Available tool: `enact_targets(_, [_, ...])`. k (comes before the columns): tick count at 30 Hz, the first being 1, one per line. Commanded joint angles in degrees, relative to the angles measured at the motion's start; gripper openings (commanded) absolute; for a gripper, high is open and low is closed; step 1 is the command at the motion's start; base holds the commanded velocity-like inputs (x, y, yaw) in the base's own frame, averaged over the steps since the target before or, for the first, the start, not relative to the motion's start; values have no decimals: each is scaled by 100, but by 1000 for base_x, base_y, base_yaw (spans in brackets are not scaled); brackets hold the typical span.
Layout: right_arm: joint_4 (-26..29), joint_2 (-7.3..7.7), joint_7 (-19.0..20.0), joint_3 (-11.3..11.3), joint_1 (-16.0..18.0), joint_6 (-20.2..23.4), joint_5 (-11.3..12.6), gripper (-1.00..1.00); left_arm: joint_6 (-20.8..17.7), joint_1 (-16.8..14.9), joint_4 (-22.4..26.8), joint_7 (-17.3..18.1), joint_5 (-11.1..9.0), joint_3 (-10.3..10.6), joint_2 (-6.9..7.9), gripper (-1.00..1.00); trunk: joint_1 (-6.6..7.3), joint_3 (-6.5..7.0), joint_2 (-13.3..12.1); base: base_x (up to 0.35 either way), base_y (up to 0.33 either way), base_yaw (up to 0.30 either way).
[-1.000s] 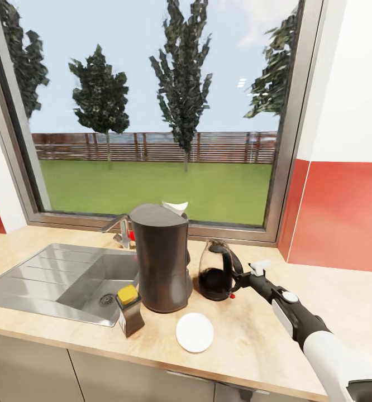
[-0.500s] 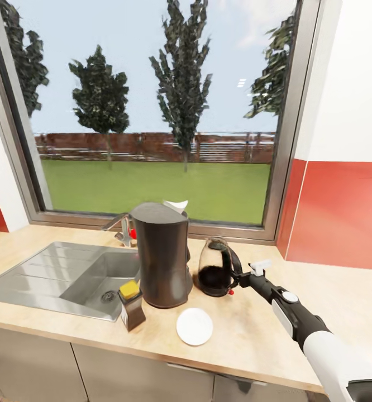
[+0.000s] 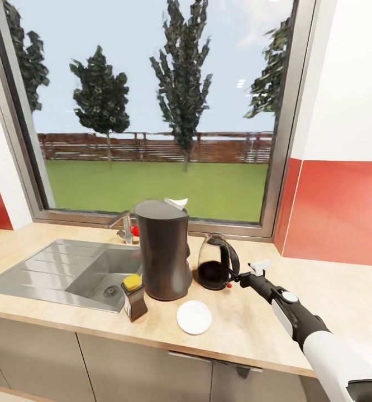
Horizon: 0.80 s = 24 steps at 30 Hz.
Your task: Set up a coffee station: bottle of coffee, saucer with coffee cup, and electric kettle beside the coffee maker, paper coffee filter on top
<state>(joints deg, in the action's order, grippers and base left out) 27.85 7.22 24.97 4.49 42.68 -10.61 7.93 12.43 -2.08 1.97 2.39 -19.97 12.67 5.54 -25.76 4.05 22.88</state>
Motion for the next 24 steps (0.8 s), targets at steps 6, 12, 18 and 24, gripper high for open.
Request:
enact_targets(6, [-8,8,-1,43,3,-20,60,100,14,-2,-4,25,-60,35,0,100,-2,-2,4,-59,0,0])
enact_targets(12, [-8,8,-8,43,3,-17,60,100,15,-2,5,19,-60,26,0,100,-2,-2,4,-290,0,0])
enact_targets(18, [-97,5,-17,43,3,-18,66,100,13,-2,5,20,-60,24,0,100,-2,-2,4,-334,3,0])
enact_targets(24, [-166,-95,-37,39,3,-23,64,100,14,-15,11,23,-72,22,12,100,-2,-2,4,-329,121,0])
